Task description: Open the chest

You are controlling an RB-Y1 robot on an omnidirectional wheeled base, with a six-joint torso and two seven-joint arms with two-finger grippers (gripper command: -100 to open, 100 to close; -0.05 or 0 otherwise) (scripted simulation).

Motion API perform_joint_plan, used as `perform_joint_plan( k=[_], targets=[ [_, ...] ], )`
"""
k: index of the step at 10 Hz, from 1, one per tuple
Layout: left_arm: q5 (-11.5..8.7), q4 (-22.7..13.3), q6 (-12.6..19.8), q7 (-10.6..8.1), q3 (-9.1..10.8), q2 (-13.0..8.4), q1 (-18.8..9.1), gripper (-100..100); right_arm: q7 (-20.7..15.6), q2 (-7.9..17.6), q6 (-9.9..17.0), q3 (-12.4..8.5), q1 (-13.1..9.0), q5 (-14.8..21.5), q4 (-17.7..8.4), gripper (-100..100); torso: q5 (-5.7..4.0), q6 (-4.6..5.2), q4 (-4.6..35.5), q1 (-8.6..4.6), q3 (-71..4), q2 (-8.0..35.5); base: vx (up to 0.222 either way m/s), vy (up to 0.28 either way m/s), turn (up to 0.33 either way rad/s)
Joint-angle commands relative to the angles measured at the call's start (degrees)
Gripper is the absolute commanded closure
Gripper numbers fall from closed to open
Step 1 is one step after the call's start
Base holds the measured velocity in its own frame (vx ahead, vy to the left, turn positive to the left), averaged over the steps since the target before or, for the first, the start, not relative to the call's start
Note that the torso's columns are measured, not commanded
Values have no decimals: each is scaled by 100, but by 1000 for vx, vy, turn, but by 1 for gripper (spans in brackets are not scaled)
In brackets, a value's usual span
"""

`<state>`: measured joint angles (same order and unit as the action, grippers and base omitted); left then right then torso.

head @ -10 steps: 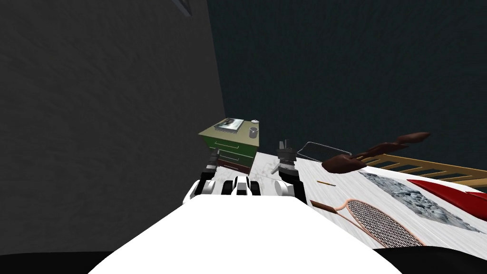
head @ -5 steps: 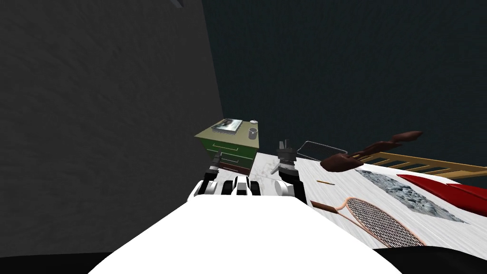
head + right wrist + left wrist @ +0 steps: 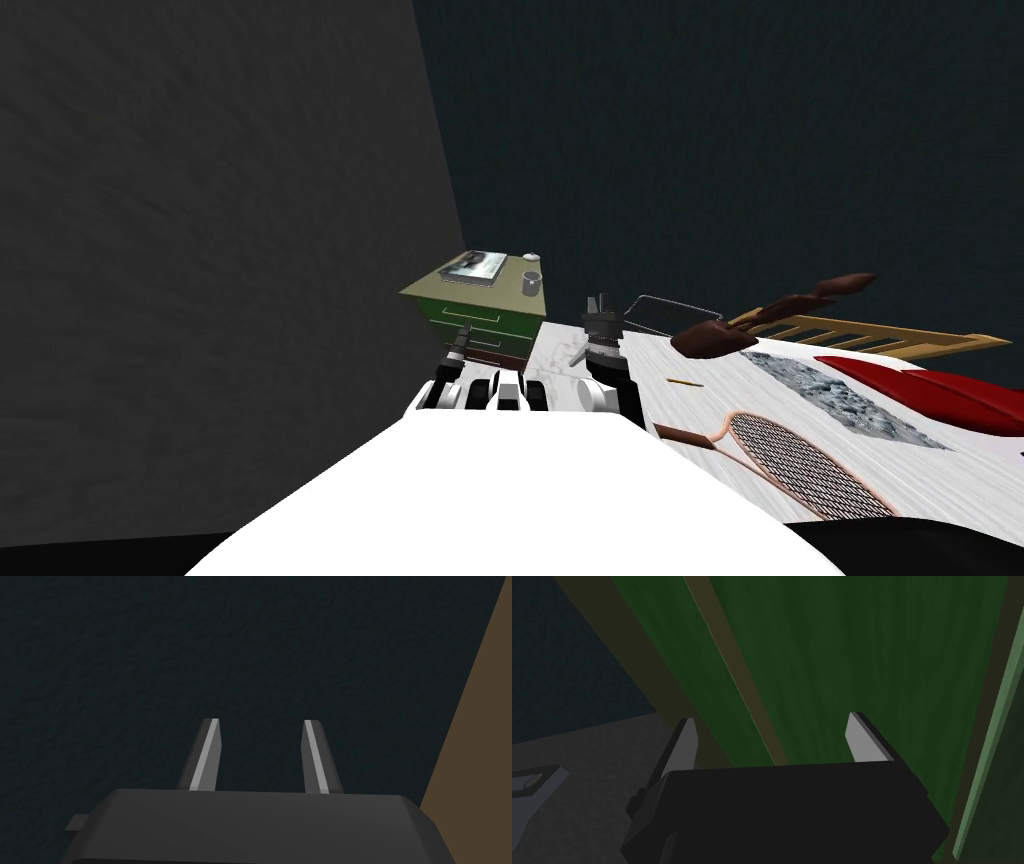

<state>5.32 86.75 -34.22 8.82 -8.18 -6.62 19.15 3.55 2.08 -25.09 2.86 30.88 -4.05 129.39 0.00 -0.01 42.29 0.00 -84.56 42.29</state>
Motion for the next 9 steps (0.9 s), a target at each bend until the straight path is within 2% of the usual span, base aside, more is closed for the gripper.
perform_joint_plan(
  k=[1,4,5,6,8,9],
  targets=[
    [-82,-87,111,-55,201,-69,-195,-100,0,0,0,0,0,0,0,0,-1,-1,2,-6,5,10,-19,-27,-166],
    [-189,-173,267,-129,458,-157,-434,-100,0,-1,0,1,-2,0,0,0,-2,-1,3,-7,7,10,-40,-49,-146],
    [-162,-171,218,-99,396,-130,-386,-100,0,-1,0,1,-1,0,0,0,1,0,-1,4,-1,-2,-13,-18,-19],
    [-82,-87,111,-55,201,-69,-195,100,0,-1,0,0,-1,0,0,0,4,-2,-3,12,-6,-10,29,26,244],
    [3,-18,-15,3,-5,0,-4,100,0,0,0,-1,1,0,0,0,8,-3,-14,25,-16,-30,52,54,189],
    [-20,13,73,-12,50,-5,-56,100,0,0,0,-1,1,0,0,0,5,0,-7,15,-11,-18,18,23,20]
  ],
)
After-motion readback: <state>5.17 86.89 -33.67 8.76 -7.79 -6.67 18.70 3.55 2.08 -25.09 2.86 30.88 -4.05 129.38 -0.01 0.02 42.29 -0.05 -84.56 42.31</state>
